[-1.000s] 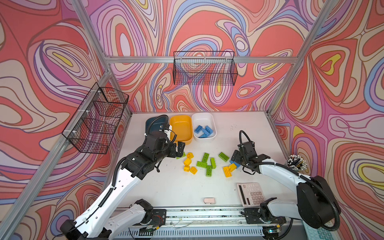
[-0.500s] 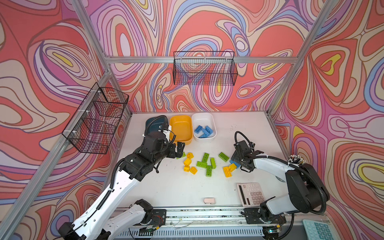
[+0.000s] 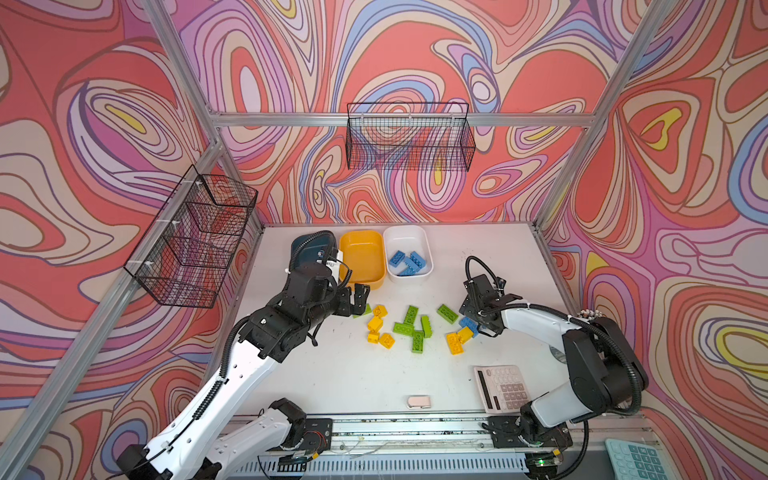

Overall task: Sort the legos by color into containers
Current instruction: 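Lower the right gripper and grasp a blue brick beside the green bricks, then lift the blue brick and carry it toward the white tub with the right gripper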

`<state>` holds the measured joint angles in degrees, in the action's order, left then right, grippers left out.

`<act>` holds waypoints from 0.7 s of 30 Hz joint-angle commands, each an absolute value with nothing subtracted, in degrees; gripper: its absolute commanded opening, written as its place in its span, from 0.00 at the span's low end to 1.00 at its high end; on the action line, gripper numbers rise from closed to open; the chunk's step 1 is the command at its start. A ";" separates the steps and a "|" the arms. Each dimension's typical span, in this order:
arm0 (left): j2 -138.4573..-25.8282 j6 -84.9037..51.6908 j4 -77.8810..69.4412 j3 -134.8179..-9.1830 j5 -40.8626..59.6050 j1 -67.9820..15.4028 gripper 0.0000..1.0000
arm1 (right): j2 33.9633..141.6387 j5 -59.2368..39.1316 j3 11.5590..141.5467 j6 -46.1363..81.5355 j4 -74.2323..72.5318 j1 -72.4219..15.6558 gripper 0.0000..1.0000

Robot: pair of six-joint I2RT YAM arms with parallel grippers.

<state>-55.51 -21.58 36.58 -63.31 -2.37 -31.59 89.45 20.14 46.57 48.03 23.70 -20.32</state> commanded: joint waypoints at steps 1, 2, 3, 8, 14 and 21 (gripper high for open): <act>-55.72 -20.74 36.64 -63.64 -2.08 -31.99 1.00 | 90.94 20.98 47.66 46.94 23.86 -20.19 0.93; -55.94 -20.74 36.59 -63.68 -2.02 -31.99 1.00 | 91.11 20.89 47.59 46.86 23.81 -20.21 0.94; -56.05 -20.82 36.59 -63.64 -1.94 -31.99 1.00 | 91.38 20.51 47.47 46.83 23.56 -20.24 0.94; -56.60 -20.79 36.58 -63.63 -1.93 -31.99 1.00 | 93.18 19.48 47.37 45.30 22.86 -20.22 0.95; -57.04 -20.86 36.65 -63.63 -1.87 -31.99 1.00 | 94.73 17.44 48.92 40.36 22.16 -20.28 0.92; -57.22 -20.83 36.66 -63.63 -2.03 -31.99 1.00 | 94.34 13.04 50.19 34.09 21.36 -22.20 0.88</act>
<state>-56.88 -21.58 36.60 -63.31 -2.35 -31.68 94.72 15.29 49.34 37.30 22.06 -20.97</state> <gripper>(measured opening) 0.999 0.887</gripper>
